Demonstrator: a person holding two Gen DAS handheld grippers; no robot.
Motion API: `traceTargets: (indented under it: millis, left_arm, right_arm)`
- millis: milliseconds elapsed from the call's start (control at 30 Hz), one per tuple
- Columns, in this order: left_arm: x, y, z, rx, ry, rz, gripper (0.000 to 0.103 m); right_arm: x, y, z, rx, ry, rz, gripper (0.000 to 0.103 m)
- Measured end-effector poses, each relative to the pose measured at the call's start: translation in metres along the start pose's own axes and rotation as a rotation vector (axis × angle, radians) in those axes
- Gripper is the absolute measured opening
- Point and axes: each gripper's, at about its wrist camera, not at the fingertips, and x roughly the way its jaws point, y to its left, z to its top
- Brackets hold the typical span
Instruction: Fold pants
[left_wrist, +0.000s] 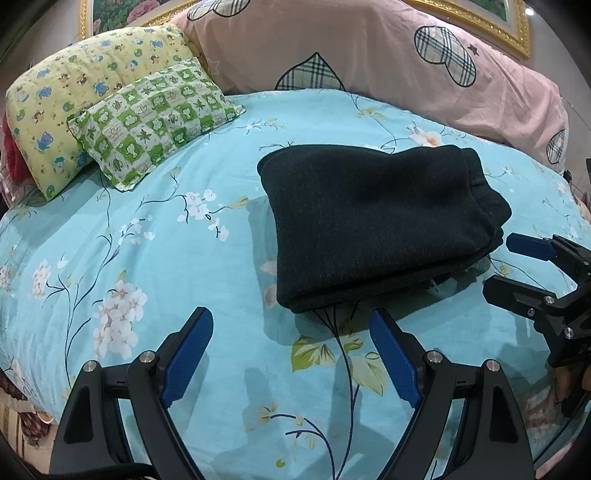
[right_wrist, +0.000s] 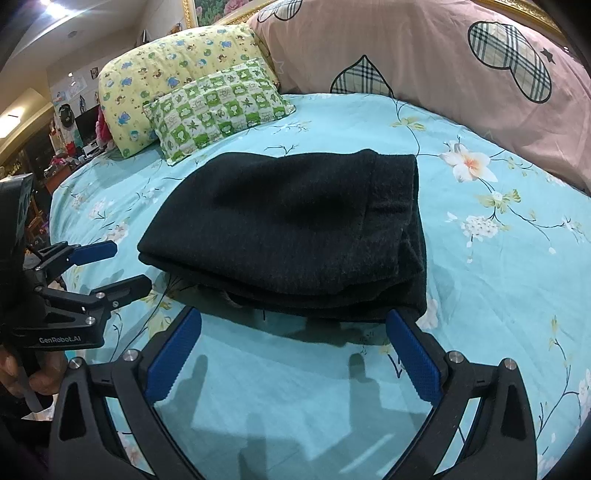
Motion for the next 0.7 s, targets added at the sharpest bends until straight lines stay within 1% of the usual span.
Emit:
traceTargets:
  millis: [300,700]
  left_arm:
    - [-0.0020,-0.0006,0.0015,0.006,-0.006,0.015,0.087]
    - [-0.0038,-0.0025,0.0045,0.007,-0.006,0.006,0.087]
  right_arm:
    - [0.0011,0.0036,0.0013,-0.011,-0.001,0.011,0.100]
    - [-0.0041,0.0041,0.0051,-0.014,-0.019,0.015,0.100]
